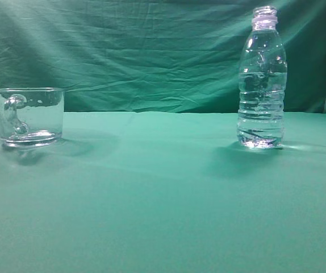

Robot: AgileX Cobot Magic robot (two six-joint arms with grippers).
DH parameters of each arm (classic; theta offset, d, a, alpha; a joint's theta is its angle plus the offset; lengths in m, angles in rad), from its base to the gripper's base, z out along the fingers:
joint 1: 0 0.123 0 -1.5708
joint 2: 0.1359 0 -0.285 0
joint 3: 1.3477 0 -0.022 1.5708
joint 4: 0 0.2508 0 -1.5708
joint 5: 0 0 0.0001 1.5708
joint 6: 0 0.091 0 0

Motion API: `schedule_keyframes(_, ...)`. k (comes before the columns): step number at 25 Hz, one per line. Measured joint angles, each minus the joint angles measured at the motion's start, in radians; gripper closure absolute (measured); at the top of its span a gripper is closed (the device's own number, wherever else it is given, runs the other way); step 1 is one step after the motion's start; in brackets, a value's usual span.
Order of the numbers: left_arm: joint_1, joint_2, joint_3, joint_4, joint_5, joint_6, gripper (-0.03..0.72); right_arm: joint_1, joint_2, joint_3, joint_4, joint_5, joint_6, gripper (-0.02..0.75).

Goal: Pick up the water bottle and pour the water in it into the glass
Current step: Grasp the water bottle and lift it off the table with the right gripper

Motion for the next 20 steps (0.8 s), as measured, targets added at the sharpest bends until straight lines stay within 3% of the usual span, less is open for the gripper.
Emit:
schedule_keyframes(3, 0.000, 0.000, 0.000, 0.000, 0.000, 0.000, 0.688, 0.014, 0.026, -0.009, -0.004, -0.006, 0.022, 0.253)
schedule_keyframes(6, 0.000, 0.000, 0.000, 0.000, 0.000, 0.000, 0.688, 0.066, 0.047, -0.028, -0.068, -0.006, 0.023, 0.128)
schedule_keyframes(9, 0.000, 0.000, 0.000, 0.000, 0.000, 0.000, 0.688, 0.125, 0.084, -0.060, -0.115, -0.014, 0.023, 0.139)
schedule_keyframes(10, 0.000, 0.000, 0.000, 0.000, 0.000, 0.000, 0.688, 0.136, 0.104, -0.066, -0.122, -0.026, 0.029, 0.096)
schedule_keyframes(20, 0.000, 0.000, 0.000, 0.000, 0.000, 0.000, 0.688, 0.139, 0.352, -0.076, -0.125, -0.314, 0.219, 0.113)
